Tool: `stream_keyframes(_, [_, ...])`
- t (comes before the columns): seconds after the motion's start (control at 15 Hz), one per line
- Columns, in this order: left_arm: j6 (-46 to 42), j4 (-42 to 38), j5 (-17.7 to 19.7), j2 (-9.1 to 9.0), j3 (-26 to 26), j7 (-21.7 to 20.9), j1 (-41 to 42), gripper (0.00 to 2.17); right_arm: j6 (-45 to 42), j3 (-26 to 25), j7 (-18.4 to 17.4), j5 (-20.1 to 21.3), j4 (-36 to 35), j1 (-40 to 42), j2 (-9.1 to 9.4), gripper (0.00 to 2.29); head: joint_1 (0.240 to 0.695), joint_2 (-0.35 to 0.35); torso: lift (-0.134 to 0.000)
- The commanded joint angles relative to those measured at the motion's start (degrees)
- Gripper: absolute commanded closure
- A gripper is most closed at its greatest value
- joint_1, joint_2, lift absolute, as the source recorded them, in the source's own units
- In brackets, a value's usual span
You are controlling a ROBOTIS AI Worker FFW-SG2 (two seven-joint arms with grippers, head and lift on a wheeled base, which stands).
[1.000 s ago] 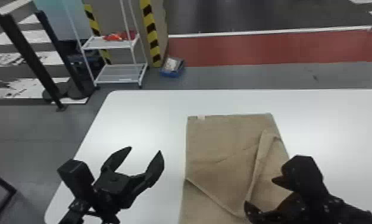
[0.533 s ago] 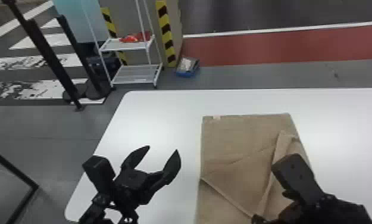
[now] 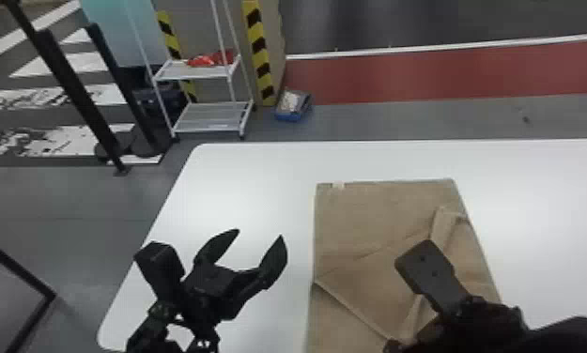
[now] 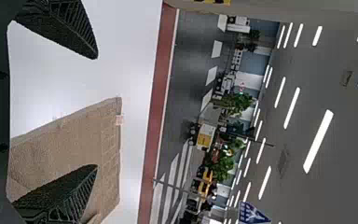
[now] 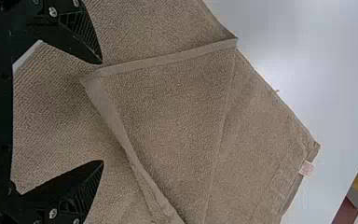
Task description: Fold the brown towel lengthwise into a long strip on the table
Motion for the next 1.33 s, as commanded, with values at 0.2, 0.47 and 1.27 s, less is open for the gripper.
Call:
stream_keyframes(0.2, [0.18, 0.19, 0.55, 0.48, -0.04, 0.00, -0.36, 0.04, 1.13, 3.36, 0.34, 1.72, 4.21, -2.53, 1.38, 0.15, 0.695, 0.224, -0.094])
stream_keyframes(0.47, [0.36, 0.55, 0.55, 0.56, -0.12, 0.00, -0.45, 0.04, 2.71, 4.15, 0.34, 3.92, 6.32, -3.59, 1.56, 0.31, 0.695, 0.228, -0.094])
stream_keyframes(1.27, [0.18, 1.34, 0.55, 0.48, -0.39, -0.09, -0.63, 0.04, 2.88, 2.66, -3.70, 4.35, 4.56, -2.89, 1.56, 1.15, 0.695, 0.188, -0.094])
